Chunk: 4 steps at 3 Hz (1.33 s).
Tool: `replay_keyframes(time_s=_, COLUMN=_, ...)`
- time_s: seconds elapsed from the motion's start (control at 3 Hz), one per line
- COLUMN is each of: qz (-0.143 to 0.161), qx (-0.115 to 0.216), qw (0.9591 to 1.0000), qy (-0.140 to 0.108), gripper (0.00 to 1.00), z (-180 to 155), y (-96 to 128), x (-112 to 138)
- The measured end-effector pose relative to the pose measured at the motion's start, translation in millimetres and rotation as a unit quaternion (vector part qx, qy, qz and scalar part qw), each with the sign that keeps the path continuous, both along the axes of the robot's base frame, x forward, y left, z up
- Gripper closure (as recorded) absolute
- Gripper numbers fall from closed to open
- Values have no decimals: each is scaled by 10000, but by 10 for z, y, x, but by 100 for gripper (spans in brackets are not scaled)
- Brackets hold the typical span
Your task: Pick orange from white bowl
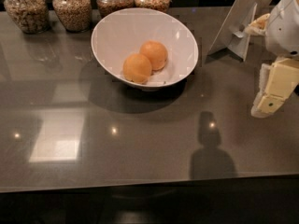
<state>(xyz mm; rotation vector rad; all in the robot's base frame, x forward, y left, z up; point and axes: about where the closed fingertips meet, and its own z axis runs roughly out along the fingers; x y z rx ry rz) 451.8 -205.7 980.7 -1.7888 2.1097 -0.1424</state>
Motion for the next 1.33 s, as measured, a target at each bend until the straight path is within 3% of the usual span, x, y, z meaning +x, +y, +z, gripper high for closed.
replay_keyframes(time_s=0.33, qz=886, qx=-14, qw=9949, qy=-484, gripper=0, z=49, y=271, x=359)
replay_keyframes(time_s=0.67, qz=1918, qx=67, qw=9779, qy=-830, gripper=0, z=80, y=624, x=715)
replay_keyframes(time_s=1.0, qz=2986, qx=112, qw=9482, qy=-1077, gripper=0, z=102, y=1058, x=968)
replay_keyframes(time_s=1.33, qz=2987, qx=112, qw=9482, qy=-1077, gripper=0, z=102, y=1058, x=969)
